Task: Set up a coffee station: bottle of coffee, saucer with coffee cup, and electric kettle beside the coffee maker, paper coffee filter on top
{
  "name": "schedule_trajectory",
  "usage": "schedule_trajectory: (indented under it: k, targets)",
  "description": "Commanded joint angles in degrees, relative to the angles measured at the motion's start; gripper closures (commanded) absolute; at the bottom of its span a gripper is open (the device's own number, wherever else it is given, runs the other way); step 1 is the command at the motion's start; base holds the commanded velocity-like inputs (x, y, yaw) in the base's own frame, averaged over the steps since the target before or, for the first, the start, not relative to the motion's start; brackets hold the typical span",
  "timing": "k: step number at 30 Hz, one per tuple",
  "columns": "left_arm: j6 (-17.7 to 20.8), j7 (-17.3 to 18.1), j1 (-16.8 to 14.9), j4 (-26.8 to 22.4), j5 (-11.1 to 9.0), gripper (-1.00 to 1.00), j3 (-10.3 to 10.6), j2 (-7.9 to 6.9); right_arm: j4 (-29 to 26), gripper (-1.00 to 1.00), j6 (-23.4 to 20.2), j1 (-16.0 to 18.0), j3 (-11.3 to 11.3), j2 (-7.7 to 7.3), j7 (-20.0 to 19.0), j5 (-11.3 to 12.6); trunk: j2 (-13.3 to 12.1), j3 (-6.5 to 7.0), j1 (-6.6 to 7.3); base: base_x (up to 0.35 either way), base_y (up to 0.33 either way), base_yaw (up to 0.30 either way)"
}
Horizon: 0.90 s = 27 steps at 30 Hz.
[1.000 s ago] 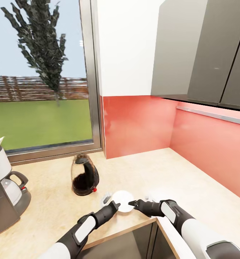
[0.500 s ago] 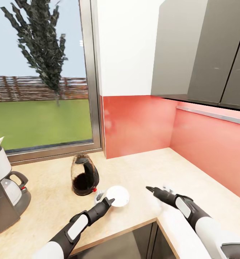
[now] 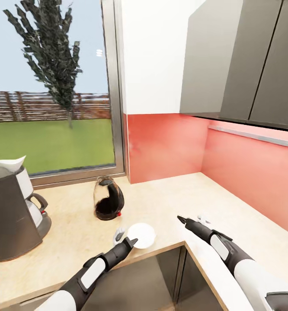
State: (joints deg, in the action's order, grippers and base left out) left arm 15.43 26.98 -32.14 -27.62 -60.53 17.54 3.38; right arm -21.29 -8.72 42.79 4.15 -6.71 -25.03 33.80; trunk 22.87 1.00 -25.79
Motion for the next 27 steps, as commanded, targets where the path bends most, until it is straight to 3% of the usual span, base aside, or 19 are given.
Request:
schedule_trajectory:
  k: [1,7,12,18,27]
  targets:
    - [0.3,0.0,-0.02,0.02,-0.56,1.0,0.13,-0.03,-0.02,-1.0,-0.2,0.01,0.42,-0.07,0.02,0.61,0.05,-0.03,0.01,-0.291,0.203,0.0]
    - [0.22,0.15,-0.02,-0.06,-0.54,1.0,0.09,-0.03,0.02,-1.0,-0.19,0.01,0.34,-0.13,0.06,0.58,0.05,-0.02,0.01,-0.177,0.146,0.102]
    - [0.21,4.01,0.06,0.01,-0.26,1.0,0.04,-0.59,0.02,-1.0,-0.25,0.01,0.33,-0.14,0.06,0.62,0.05,0.06,0.01,-0.015,0.013,0.259]
    - [0.21,5.03,0.06,-0.1,-0.21,1.0,0.04,-0.98,0.02,-1.0,-0.25,0.01,0.33,-0.15,0.07,0.65,0.05,0.23,0.01,-0.001,0.005,0.272]
    - [0.2,5.8,0.06,-0.1,-0.33,1.0,-0.02,-2.12,0.07,-1.0,-0.29,0.01,0.33,-0.13,0.07,0.65,0.05,0.55,0.01,0.025,0.256,0.228]
